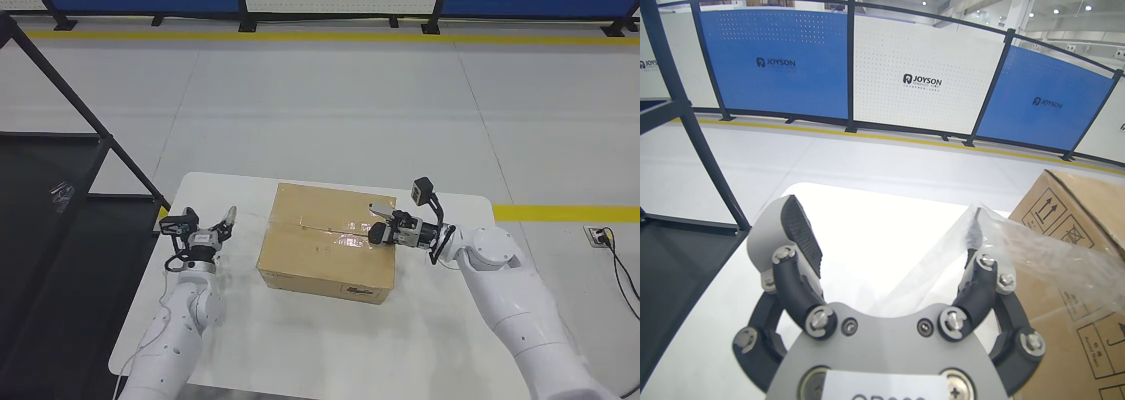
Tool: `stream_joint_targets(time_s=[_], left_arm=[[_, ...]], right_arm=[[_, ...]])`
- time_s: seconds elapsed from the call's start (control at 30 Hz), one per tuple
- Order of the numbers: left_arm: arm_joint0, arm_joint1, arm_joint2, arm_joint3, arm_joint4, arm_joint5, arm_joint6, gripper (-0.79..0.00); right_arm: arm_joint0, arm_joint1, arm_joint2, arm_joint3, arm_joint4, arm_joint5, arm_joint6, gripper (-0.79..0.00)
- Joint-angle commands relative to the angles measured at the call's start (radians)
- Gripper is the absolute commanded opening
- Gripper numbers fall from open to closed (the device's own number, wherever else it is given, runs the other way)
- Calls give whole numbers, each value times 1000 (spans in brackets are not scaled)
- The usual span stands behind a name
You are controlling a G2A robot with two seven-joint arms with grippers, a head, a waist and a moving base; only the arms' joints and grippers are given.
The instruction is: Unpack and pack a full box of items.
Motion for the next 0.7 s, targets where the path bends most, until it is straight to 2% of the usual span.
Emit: stream_joint_targets(time_s=[0.0,0.23,0.67], left_arm=[[14,2,-8,-28,5,6,-1,0],[58,9,-37,-104,10,29,-8,0],[104,18,-99,-166,-9,37,-22,0]], right_arm=[[2,0,-2,4,1,-2,2,0],[8,-2,-9,19,9,-6,5,0],[23,-14,-31,62,25,-3,-29,0]])
